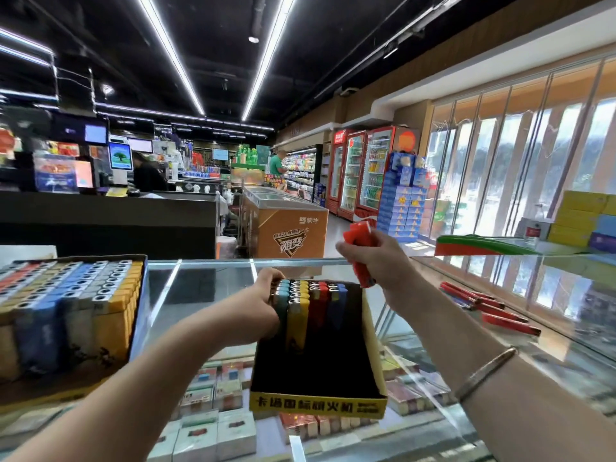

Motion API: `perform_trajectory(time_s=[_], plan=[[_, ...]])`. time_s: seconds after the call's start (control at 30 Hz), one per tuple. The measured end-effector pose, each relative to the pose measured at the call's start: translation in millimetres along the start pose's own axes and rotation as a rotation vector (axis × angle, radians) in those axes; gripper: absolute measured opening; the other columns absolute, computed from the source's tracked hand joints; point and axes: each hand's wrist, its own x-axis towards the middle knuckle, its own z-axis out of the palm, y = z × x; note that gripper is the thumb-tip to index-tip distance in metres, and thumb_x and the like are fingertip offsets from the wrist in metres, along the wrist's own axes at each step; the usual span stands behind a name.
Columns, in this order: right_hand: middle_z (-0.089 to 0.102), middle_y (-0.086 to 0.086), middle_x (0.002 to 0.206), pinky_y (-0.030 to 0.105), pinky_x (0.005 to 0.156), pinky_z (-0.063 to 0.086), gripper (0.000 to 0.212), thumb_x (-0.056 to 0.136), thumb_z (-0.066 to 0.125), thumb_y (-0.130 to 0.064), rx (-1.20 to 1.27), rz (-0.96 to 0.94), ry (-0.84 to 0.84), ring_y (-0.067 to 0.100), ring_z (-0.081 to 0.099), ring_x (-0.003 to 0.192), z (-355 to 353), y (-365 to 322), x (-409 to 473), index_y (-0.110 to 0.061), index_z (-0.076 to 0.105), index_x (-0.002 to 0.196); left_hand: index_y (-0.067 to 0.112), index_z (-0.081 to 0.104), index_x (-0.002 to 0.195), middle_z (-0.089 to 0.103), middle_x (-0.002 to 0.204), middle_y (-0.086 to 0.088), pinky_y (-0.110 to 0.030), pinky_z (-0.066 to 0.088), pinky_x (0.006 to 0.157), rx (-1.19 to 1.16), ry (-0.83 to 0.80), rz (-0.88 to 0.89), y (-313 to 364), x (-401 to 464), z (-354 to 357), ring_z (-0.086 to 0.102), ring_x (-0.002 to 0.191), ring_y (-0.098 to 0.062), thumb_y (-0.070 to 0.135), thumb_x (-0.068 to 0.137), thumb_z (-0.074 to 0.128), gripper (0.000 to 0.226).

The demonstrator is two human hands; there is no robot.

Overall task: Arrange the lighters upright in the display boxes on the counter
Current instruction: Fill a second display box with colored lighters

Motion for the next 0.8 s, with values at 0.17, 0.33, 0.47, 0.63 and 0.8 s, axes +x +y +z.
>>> perform_trajectory(time_s=[0.17,0.33,0.47,0.63,0.8], plan=[[0.056,0.003,0.072,0.028,0.055,0.047,0.018,0.077,0.07,-0.014,0.439,-0.03,0.059,0.016,0.054,0.063,16.4,-3.5,1.4,-0.015,0.057,0.09,0.02,0.035,0.123,0.055,0.104,-0.012,-0.027,0.05,0.07,0.024,0.007,-0.043,1.8,1.3,-7.2,0.055,0.092,-0.02,-0.009,0.075,0.049,0.057],[0.062,0.0,0.072,0.028,0.062,0.046,0.032,0.064,0.07,-0.021,0.541,-0.074,0.01,0.012,0.059,0.066,23.5,-0.4,-2.2,-0.021,0.057,0.093,0.017,0.038,0.122,0.049,0.117,-0.012,-0.031,0.05,0.082,-0.066,-0.001,-0.008,9.4,-3.9,-14.9,0.053,0.105,-0.024,-0.013,0.076,0.051,0.056],[0.064,-0.001,0.064,0.027,0.057,0.048,0.027,0.067,0.069,-0.023,0.608,-0.108,-0.114,0.012,0.059,0.061,26.8,0.6,-7.6,-0.016,0.055,0.089,0.033,0.05,0.109,0.053,0.107,0.014,-0.004,0.043,0.067,-0.109,0.288,0.393,20.8,-17.0,-11.1,0.051,0.097,0.004,0.003,0.08,0.057,0.042],[0.058,0.002,0.062,0.027,0.058,0.047,0.017,0.073,0.065,-0.028,0.7,-0.054,-0.177,0.014,0.056,0.057,36.9,2.2,-16.0,-0.013,0.057,0.077,0.039,0.041,0.106,0.061,0.09,0.021,-0.018,0.042,0.079,0.35,0.563,0.694,24.8,-26.5,17.6,0.056,0.092,0.002,0.054,0.068,0.062,0.046],[0.062,0.001,0.065,0.033,0.064,0.053,0.021,0.072,0.064,-0.033,0.716,-0.078,-0.214,0.014,0.06,0.062,37.2,-1.2,-22.5,-0.013,0.059,0.076,0.044,0.038,0.1,0.067,0.089,0.021,-0.011,0.04,0.07,0.283,0.561,0.682,23.9,-23.7,34.5,0.06,0.083,0.005,0.052,0.072,0.063,0.039]])
